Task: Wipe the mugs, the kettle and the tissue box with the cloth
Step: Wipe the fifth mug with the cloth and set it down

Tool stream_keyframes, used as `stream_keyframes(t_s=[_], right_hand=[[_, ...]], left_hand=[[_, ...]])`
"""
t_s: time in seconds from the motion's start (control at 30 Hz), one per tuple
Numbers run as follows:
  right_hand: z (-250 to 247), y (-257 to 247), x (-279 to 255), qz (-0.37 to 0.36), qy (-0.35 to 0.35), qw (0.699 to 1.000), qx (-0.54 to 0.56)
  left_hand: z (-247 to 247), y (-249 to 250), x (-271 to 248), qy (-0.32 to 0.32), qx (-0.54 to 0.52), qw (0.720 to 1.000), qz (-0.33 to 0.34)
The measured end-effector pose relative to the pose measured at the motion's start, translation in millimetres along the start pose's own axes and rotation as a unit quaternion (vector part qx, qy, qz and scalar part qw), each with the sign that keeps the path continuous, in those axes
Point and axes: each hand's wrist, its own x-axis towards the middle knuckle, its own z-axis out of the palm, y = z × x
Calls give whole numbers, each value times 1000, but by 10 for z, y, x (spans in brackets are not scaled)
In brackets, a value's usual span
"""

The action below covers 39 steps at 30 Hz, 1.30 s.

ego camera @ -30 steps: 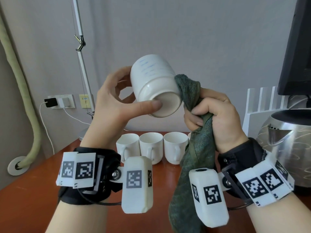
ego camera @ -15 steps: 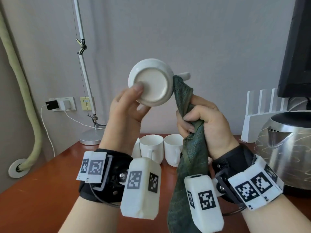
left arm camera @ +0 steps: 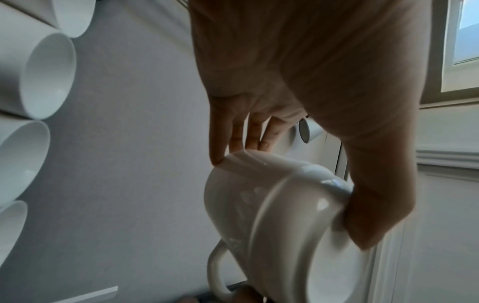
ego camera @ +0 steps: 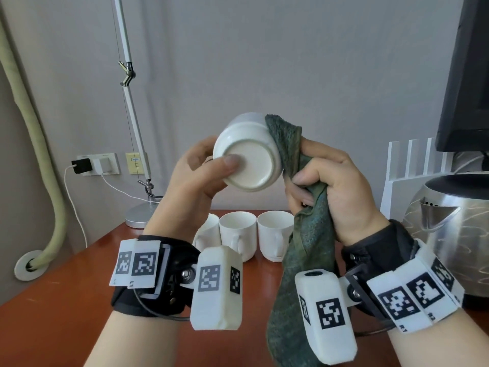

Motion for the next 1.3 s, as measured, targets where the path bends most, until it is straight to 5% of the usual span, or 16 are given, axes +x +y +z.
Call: stream_keyframes(t_s=[0.3, 0.57, 0.93, 1.3], right_hand=[[57, -93, -52, 15, -41, 994, -101], [68, -1, -25, -18, -36, 991, -125], [24, -33, -13, -23, -13, 984, -174], [-25, 10, 16, -37, 40, 979, -195]], left_hand=[[9, 76, 1, -19, 42, 999, 4], [21, 96, -3, 31, -55, 998, 4], [-3, 44, 40, 1, 84, 996, 13], [152, -121, 37, 15, 26, 997, -65]])
